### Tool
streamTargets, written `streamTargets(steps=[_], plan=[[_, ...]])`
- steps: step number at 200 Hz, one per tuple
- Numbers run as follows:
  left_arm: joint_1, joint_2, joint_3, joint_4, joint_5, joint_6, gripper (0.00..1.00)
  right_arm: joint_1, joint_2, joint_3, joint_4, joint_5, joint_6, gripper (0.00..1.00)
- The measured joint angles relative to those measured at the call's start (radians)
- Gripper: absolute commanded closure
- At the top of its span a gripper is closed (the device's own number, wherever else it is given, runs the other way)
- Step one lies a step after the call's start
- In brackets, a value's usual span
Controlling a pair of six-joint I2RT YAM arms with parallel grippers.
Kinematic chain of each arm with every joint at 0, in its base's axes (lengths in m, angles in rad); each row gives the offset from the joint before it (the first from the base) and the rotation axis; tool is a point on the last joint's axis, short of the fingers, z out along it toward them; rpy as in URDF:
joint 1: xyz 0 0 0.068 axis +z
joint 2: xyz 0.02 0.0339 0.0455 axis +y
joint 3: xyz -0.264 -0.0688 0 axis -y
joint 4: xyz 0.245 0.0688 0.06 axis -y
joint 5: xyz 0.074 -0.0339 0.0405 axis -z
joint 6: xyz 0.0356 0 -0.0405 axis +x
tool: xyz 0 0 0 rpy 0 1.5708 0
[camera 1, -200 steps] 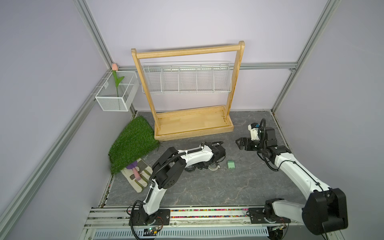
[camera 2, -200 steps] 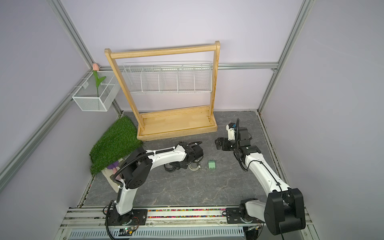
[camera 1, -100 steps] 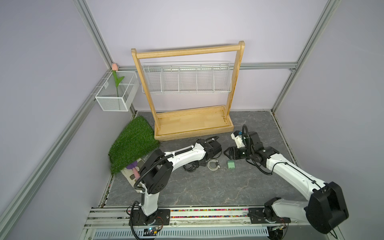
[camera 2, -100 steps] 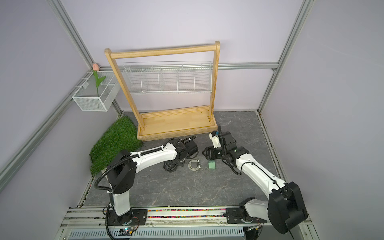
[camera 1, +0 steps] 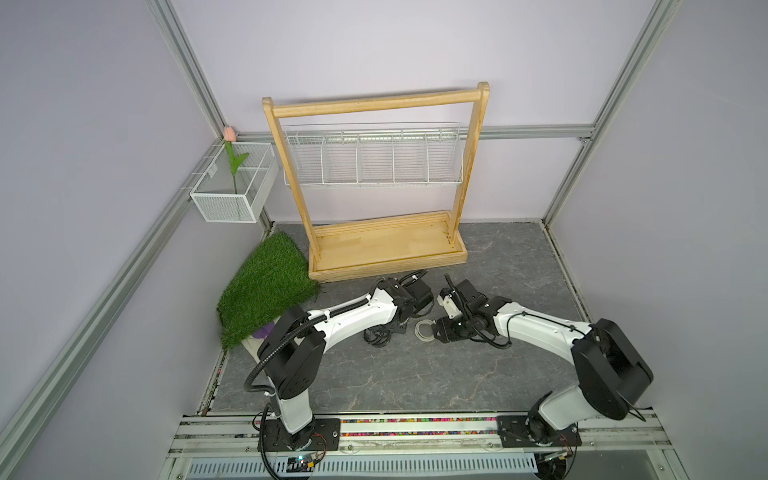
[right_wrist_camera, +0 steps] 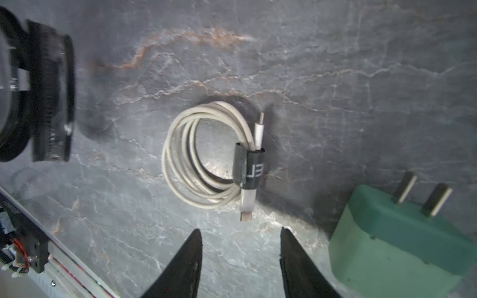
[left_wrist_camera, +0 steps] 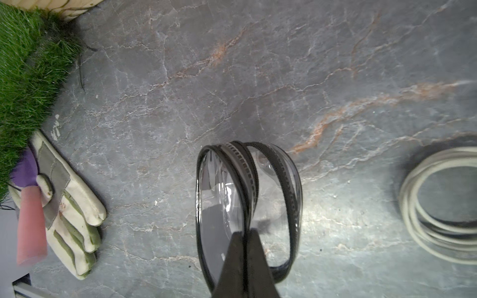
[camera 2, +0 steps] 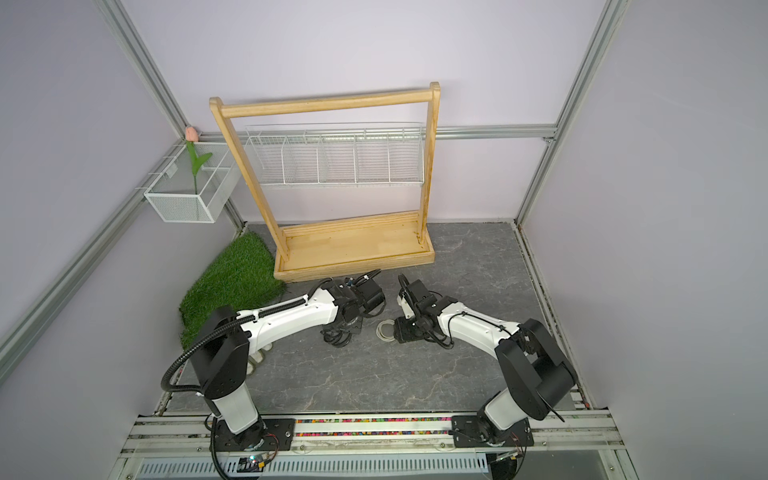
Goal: Pack away charging kits
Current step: Pick up the storage bag at the center of the board.
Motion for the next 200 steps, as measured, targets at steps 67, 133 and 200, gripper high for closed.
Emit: streamTargets(steps=[67, 133, 200], plan=[[0.001, -0.025, -0.031, 0.029, 0.013, -0.002, 1.00, 0.000, 0.107, 0.095, 0.020, 0.027, 0.001, 0.53], [0.006, -0.031, -0.031, 0.034, 0.014, -0.003, 1.00, 0.018, 0.159, 0.114, 0.017, 0.050, 0.003, 0.60], [0.010, -0.044, -0.031, 0.039, 0.015, -0.004, 1.00, 0.025, 0.170, 0.116, 0.018, 0.065, 0.019, 0.76]])
